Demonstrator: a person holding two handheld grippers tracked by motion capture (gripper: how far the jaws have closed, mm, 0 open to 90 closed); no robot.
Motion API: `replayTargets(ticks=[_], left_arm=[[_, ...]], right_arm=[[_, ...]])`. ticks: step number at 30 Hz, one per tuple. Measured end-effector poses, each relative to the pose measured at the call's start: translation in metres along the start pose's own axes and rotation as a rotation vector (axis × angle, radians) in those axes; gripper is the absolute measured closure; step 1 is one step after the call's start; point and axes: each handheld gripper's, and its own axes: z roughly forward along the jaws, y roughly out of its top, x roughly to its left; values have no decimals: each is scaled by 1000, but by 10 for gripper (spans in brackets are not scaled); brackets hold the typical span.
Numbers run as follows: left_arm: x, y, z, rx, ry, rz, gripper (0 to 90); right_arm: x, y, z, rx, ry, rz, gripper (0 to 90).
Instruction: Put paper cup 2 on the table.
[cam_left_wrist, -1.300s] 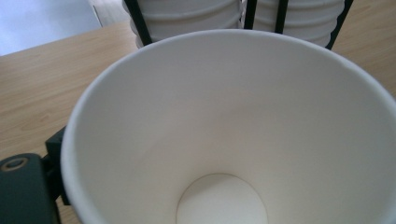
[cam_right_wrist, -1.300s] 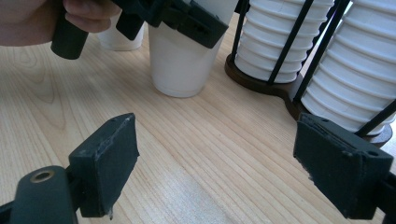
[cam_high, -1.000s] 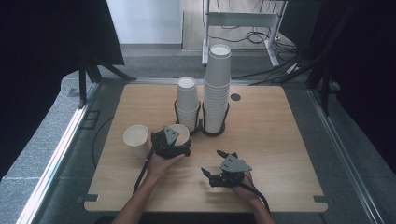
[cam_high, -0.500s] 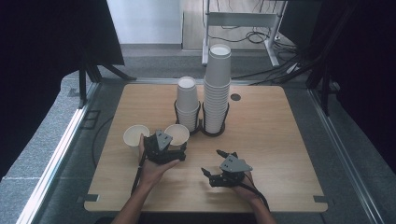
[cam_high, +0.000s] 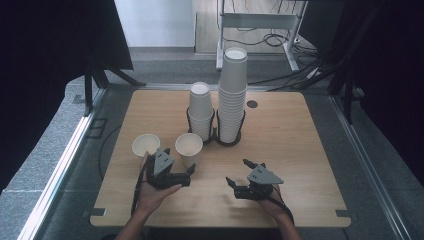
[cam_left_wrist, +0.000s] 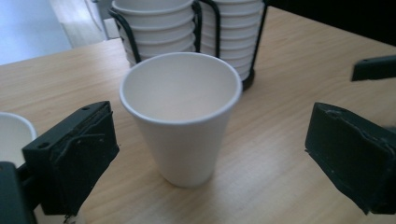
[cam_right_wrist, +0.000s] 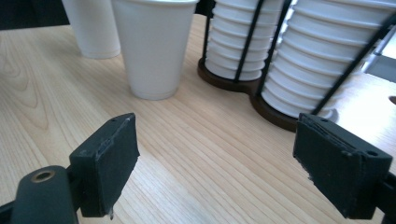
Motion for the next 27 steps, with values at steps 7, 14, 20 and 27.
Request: replayTargets(ticks=[7,14,20,27], left_arm=[[1,-17,-9,22,-71,-40,52],[8,-39,-2,87,-88,-46,121],[10,-45,3,111,-80,-41,142],[12,-47,6,118,-67,-35,141]], right_arm=[[-9,-7,-17,1,-21,20,142],[-21,-18,-30,24,-56,39,147],[-25,-20,-30,32,-57,46,149],[-23,-20,-29,39,-52,35,149]])
